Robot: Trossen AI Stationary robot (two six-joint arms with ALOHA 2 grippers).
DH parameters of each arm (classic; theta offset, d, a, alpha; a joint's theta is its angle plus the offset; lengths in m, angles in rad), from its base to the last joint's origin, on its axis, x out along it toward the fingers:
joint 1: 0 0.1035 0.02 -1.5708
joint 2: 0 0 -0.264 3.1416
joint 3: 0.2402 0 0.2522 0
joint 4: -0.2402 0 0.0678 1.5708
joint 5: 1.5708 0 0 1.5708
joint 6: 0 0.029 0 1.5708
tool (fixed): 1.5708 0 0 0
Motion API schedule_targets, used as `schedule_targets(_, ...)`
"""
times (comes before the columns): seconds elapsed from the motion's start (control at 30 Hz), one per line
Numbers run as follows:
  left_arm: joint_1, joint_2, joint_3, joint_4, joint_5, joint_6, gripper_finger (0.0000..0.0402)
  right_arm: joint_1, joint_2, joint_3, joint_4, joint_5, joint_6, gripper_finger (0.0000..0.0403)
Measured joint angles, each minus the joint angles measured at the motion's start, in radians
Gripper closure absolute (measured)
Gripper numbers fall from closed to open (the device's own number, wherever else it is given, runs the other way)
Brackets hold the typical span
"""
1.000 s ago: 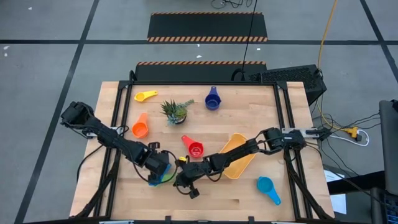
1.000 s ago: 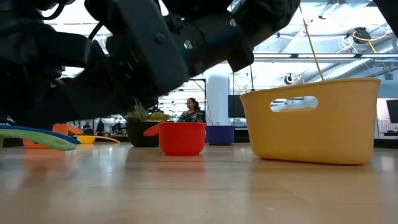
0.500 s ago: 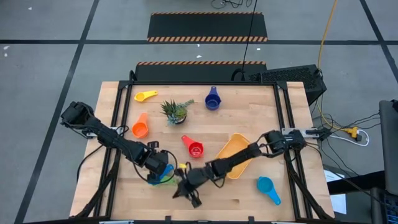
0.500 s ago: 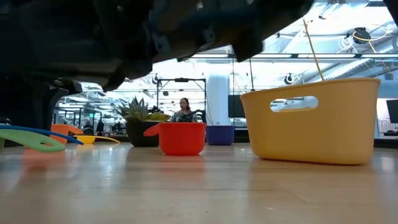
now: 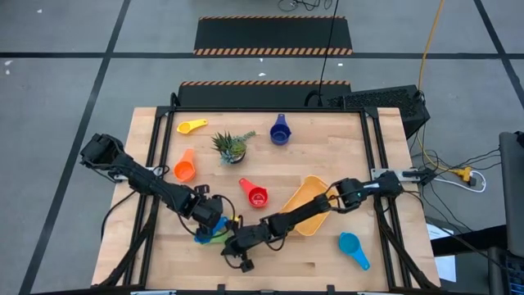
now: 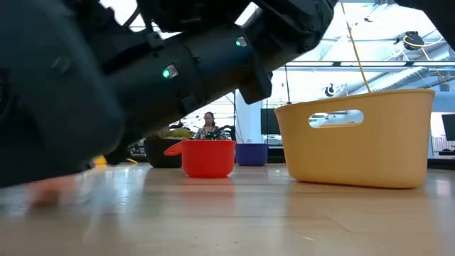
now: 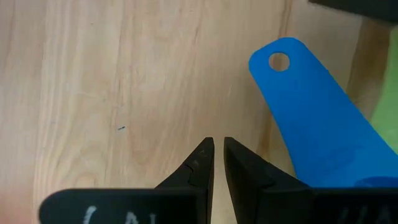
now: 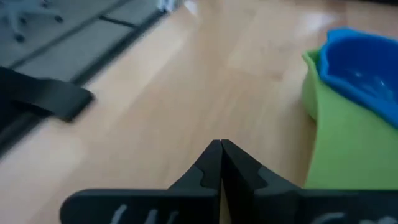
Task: Nest measuring cups in basket
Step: Stack the blue measuring cup on the green measuring cup
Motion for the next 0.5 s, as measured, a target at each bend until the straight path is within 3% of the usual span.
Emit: schedule_targets(0.5, -0.016, 0.0, 0.0, 0.083, 0.091, 0.017, 0.0362, -0.025, 0.001, 0.012, -0.07, 0.098, -0.001, 0.0403)
